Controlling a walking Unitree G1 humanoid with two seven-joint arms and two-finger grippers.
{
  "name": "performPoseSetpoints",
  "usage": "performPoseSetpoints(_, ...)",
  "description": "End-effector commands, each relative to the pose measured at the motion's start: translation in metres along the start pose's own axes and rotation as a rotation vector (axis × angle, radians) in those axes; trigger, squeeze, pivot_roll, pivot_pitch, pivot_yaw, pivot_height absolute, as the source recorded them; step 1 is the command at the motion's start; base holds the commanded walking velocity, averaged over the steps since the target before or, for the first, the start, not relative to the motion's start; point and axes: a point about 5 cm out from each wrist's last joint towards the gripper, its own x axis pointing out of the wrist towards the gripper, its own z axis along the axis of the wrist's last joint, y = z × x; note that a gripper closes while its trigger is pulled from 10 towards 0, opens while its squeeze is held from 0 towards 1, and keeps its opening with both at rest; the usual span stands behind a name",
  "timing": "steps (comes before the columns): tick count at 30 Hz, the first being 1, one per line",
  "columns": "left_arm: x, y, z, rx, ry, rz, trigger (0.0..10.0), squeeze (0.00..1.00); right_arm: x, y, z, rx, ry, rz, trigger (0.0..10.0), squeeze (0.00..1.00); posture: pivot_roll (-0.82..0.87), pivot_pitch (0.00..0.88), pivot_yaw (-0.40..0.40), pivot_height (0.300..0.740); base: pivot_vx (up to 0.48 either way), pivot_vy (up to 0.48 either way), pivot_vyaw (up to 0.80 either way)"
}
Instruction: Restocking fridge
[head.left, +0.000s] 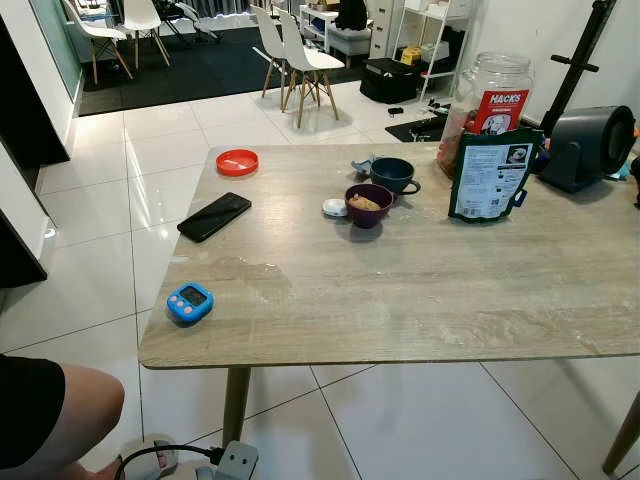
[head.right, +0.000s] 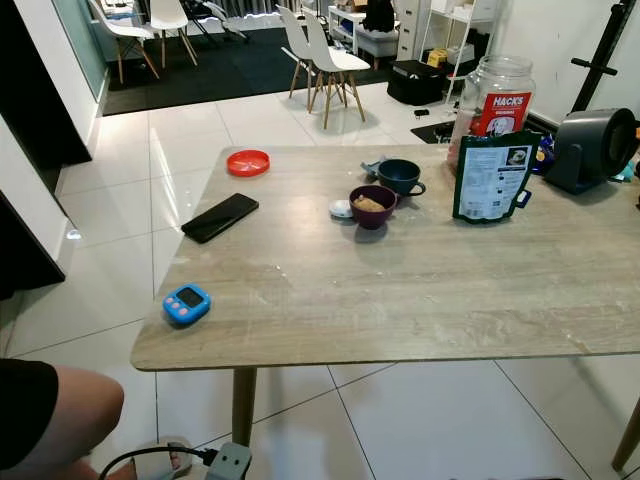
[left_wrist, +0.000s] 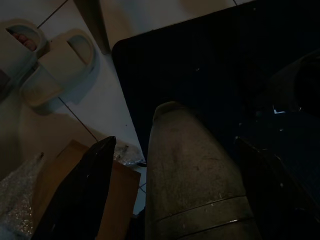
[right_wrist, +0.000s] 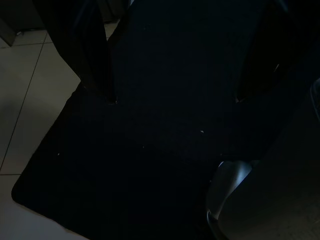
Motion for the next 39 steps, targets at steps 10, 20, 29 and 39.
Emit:
performPoseSetpoints(10,-0.0038,0.0061,-0.0248,-0.008,0.086,0.012,10.0,0.0,0.0005,0.003,0.0005,0.012,0.001,0.009,10.0,0.0,0.02,0.0,0.004,0.739,0.0,0.0,0.0)
performPoseSetpoints(20,-0.0038,0.0057,-0.025,-0.004,0.087,0.012,10.0,0.0,0.0004,0.003,0.0002,0.007,0.002,0.01,10.0,0.0,0.02,0.0,0.004,0.739,0.0,0.0,0.0)
performPoseSetpoints(29,-0.0038,0.0056,-0.0252,-0.002,0.087,0.013,10.0,0.0,0.0004,0.003,0.0,0.005,0.002,0.01,10.0,0.0,0.02,0.0,0.006,0.739,0.0,0.0,0.0)
performPoseSetpoints(39,-0.0037,0.0056,-0.0249,-0.006,0.087,0.012,10.0,0.0,0.0004,0.0028,0.0002,0.006,0.002,0.011,10.0,0.0,0.02,0.0,0.003,0.739,0.0,0.0,0.0)
